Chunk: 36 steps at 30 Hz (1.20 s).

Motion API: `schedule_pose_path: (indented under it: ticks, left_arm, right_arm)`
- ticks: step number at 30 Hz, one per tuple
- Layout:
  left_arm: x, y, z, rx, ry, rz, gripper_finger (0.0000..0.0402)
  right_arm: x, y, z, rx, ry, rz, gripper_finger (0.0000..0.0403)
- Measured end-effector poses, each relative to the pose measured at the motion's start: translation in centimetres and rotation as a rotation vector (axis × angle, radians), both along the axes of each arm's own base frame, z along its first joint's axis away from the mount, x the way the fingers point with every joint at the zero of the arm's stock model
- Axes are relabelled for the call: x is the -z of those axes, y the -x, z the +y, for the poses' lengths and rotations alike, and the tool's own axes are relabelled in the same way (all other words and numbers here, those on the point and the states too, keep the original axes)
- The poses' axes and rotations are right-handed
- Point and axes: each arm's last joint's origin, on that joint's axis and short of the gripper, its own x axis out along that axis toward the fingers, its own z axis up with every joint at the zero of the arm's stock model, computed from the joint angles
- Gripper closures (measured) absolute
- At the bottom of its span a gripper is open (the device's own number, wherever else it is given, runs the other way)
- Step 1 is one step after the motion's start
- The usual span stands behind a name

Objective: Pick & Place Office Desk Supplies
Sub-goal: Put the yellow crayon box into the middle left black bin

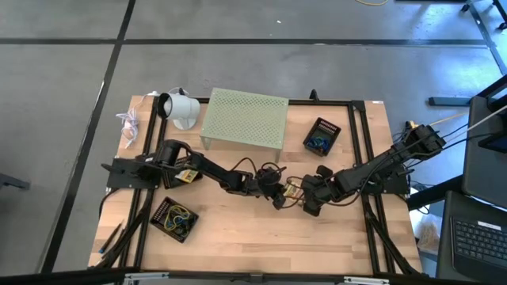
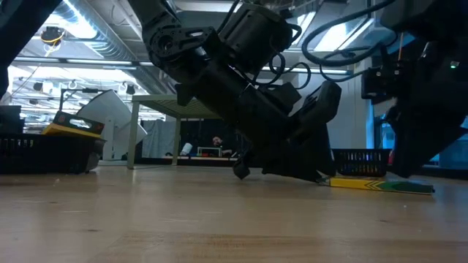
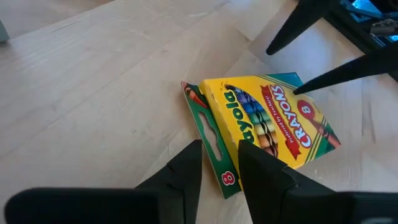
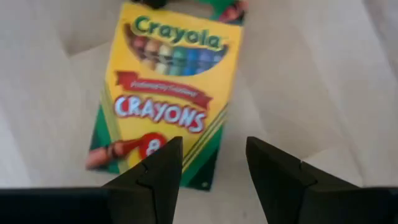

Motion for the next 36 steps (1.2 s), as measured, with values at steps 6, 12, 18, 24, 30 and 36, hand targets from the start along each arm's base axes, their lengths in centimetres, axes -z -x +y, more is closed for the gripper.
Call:
schedule_pose_path:
  ticks: [6, 12, 18, 24, 30, 36]
  left_arm:
    - [0.0, 0.0, 0.0, -0.002, -0.002, 0.001, 0.0298]
    - [0.0, 0.0, 0.0, 0.000, -0.014, 0.005, 0.0298]
    - [0.1, 0.1, 0.0, -0.002, -0.040, 0.015, 0.0306]
    - [0.1, 0.0, 0.0, 0.002, -0.061, 0.016, 0.0362]
    - [-0.1, -0.1, 0.0, 0.030, -0.066, 0.003, 0.0397]
    - [-0.1, -0.1, -0.1, 0.054, -0.102, 0.007, 0.0400]
  right_arm:
    - [0.1, -0.3, 0.2, 0.014, -0.013, -0.026, 0.0223]
    - [1.1, -1.3, 0.6, -0.016, -0.012, -0.050, 0.0223]
    - [1.5, -1.6, 0.7, -0.021, -0.003, -0.055, 0.0223]
    - [1.5, -1.6, 0.7, -0.035, 0.000, -0.051, 0.0223]
    - [1.5, -1.5, 0.7, -0.038, 0.000, -0.048, 0.0223]
    - [1.5, -1.5, 0.7, -0.036, -0.004, -0.045, 0.0223]
